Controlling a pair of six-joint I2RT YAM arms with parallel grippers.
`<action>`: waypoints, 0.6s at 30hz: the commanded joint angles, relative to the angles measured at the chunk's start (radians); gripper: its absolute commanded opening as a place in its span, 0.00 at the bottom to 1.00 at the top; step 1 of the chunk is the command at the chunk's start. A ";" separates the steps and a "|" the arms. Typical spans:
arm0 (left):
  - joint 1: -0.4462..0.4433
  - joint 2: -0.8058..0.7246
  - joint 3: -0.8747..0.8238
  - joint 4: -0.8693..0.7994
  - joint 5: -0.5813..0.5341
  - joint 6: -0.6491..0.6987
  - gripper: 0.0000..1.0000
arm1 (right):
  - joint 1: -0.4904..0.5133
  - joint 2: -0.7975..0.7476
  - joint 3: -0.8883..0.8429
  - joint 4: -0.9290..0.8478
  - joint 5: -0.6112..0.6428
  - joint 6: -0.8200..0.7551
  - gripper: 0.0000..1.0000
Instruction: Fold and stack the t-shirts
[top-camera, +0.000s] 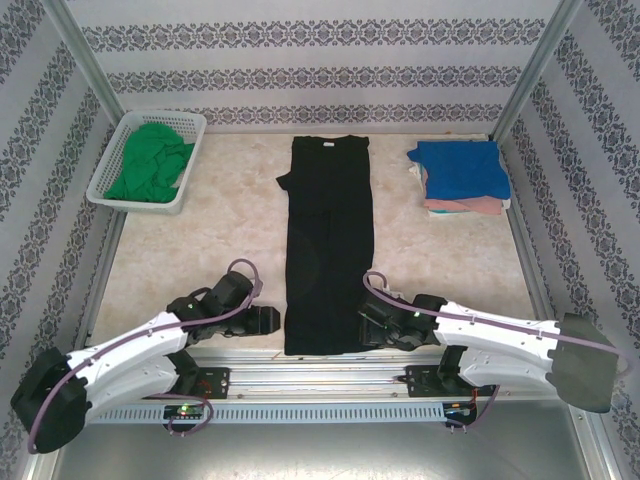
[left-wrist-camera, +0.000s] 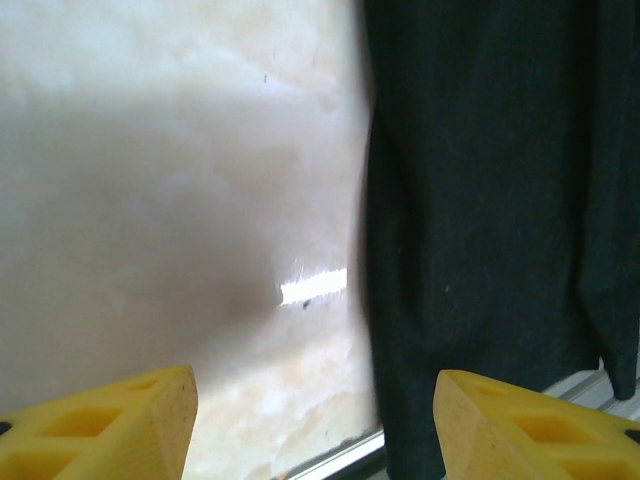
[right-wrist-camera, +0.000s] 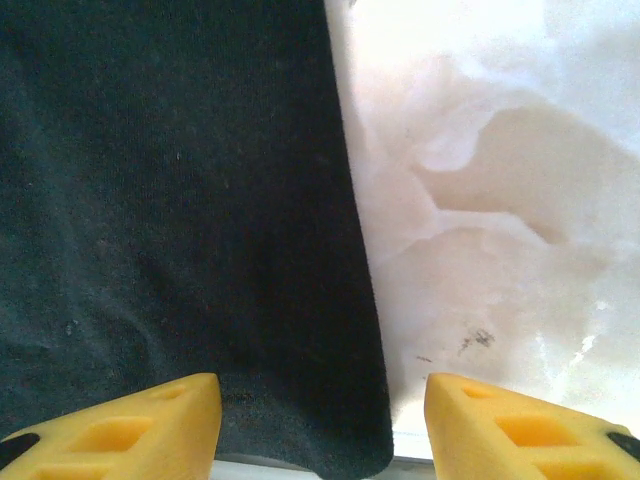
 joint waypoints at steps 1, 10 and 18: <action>-0.065 -0.033 -0.037 -0.003 -0.057 -0.121 0.64 | -0.011 0.026 0.008 0.013 -0.029 -0.033 0.57; -0.214 0.119 -0.003 0.172 -0.083 -0.186 0.65 | -0.001 0.028 -0.011 0.009 -0.055 0.012 0.52; -0.290 0.227 0.015 0.267 -0.086 -0.219 0.65 | 0.019 0.034 -0.012 0.021 -0.070 0.022 0.45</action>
